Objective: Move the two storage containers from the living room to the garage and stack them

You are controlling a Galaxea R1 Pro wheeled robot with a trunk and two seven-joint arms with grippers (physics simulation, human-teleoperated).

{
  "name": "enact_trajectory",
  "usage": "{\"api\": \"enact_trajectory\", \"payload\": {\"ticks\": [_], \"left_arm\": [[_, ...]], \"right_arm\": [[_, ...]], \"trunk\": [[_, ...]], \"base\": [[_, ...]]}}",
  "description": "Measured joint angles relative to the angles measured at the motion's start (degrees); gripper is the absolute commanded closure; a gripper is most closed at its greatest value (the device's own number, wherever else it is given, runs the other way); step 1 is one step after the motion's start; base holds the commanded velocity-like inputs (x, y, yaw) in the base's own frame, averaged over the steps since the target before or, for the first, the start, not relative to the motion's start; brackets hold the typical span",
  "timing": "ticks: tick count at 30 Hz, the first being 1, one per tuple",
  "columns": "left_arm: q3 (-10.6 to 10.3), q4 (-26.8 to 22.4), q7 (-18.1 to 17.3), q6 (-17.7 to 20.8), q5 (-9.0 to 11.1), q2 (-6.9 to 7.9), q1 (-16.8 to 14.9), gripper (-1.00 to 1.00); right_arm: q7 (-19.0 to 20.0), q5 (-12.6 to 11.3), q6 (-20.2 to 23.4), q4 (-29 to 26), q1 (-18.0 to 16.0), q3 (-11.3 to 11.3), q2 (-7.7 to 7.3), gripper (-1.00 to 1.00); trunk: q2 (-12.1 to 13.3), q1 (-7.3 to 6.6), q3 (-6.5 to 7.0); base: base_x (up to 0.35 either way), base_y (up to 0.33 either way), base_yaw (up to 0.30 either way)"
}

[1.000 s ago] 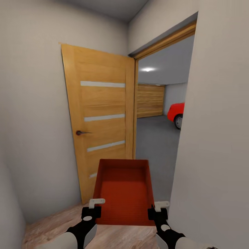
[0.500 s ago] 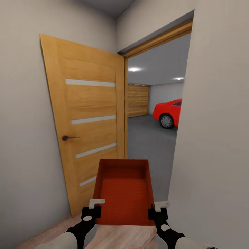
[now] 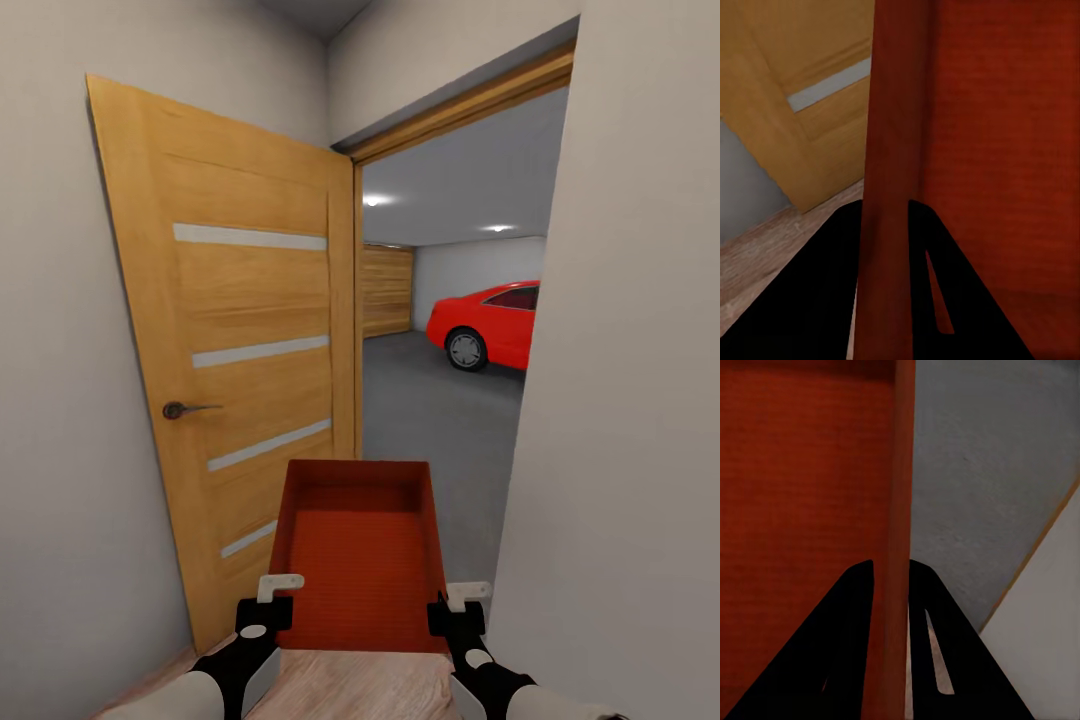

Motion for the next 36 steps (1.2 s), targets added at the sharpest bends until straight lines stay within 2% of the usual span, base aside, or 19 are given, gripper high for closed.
{"api": "enact_trajectory", "payload": {"ticks": [5, 20, 26, 36], "left_arm": [[0.01, -0.02, -0.05, 0.08, -0.03, 0.01, 0.01, 1.0], [0.07, -0.01, -0.05, 0.08, -0.04, 0.01, 0.01, 1.0], [0.09, 0.01, -0.04, 0.07, -0.05, 0.01, -0.01, 1.0], [0.05, -0.01, -0.03, 0.08, -0.08, 0.01, 0.0, 1.0]], "right_arm": [[0.11, -0.5, -0.11, 0.06, 0.03, 0.27, 0.0, 1.0], [-0.07, 0.03, 0.01, 0.0, 0.03, -0.03, 0.03, 1.0], [-0.06, -0.04, 0.03, 0.0, 0.02, 0.03, 0.03, 1.0], [0.08, -0.41, -0.05, 0.05, 0.03, 0.23, 0.01, 1.0]], "trunk": [[0.0, 0.0, 0.0], [0.0, 0.0, 0.0], [-0.01, -0.02, -0.01], [-0.01, -0.02, -0.01]], "base": [[0.016, 0.005, -0.043], [0.011, 0.003, -0.279], [0.183, 0.152, -0.27], [0.245, 0.215, -0.015]]}}
